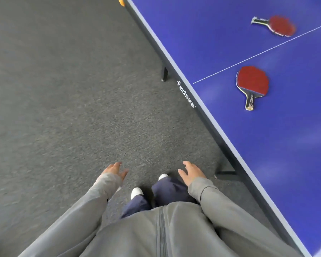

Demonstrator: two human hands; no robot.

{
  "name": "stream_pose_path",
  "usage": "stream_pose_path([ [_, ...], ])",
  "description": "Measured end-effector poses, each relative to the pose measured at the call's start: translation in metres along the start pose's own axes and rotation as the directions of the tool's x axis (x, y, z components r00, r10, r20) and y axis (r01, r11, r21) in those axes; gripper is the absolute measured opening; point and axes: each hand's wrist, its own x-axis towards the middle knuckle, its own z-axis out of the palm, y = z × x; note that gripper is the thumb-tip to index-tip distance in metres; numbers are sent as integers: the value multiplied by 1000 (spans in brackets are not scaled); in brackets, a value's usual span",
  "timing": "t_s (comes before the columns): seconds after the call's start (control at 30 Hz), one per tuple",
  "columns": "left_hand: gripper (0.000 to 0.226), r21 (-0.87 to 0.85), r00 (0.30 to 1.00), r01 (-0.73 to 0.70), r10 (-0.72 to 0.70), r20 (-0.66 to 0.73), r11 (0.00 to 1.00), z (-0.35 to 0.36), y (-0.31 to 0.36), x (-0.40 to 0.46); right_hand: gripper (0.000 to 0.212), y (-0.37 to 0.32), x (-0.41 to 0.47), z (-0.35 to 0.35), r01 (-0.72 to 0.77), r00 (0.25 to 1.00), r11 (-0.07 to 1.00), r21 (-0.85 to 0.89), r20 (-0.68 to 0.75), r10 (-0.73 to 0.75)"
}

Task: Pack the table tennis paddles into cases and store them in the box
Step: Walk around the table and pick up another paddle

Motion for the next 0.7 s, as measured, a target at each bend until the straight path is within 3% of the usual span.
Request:
stream_pose_path([
  [0.23,57,103,987,-159,156,41,982,-45,102,62,49,-7,58,-68,-14,992,983,183,-120,37],
  [0.4,54,96,973,-229,225,55,969,-76,181,98,44,3,97,-141,17,953,939,344,-291,89],
  [0.57,48,15,930,-369,369,11,929,-93,254,116,40,29,130,-202,54,820,875,481,-521,236],
  [0.7,42,-28,876,-482,483,11,876,-103,302,123,45,57,156,-238,3,666,799,601,-597,447],
])
